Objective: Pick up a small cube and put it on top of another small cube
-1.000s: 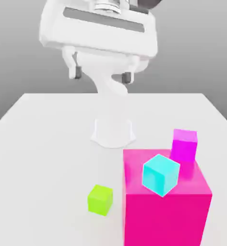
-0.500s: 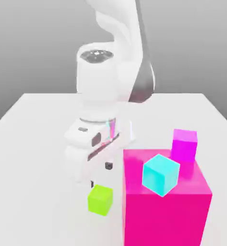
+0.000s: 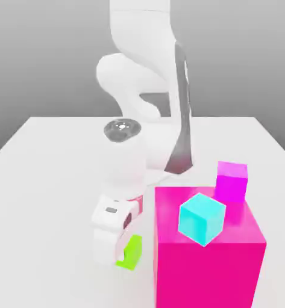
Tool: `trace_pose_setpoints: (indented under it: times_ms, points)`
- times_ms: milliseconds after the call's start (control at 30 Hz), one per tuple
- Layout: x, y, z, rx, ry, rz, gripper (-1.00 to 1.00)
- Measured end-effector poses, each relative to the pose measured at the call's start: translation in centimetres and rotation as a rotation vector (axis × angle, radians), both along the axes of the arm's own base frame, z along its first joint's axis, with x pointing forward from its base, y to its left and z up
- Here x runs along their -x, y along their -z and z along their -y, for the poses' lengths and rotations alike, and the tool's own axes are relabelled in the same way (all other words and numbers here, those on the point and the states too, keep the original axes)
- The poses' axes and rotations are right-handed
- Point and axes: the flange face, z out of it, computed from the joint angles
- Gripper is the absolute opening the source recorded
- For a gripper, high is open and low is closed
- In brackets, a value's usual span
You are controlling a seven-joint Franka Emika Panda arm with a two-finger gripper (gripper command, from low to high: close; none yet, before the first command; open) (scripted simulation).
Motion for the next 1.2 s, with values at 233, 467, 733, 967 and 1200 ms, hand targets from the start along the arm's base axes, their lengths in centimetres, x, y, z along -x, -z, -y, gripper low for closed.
trace_pose_setpoints:
  times_ms: [233,467,733,967,1200]
  points:
    - [-0.7,-5.8,-0.1,0.006,0.008,-0.002,-1.00]
    - [-6.6,-12.9,-0.7,0.060,0.146,0.027,-1.00]
    - [-9.8,-23.2,-8.0,0.109,0.291,0.045,-1.00]
    - [-4.1,-30.8,-19.5,0.013,0.327,0.003,-1.00]
    - [-3.7,-26.0,-19.8,-0.003,0.330,-0.001,1.00]
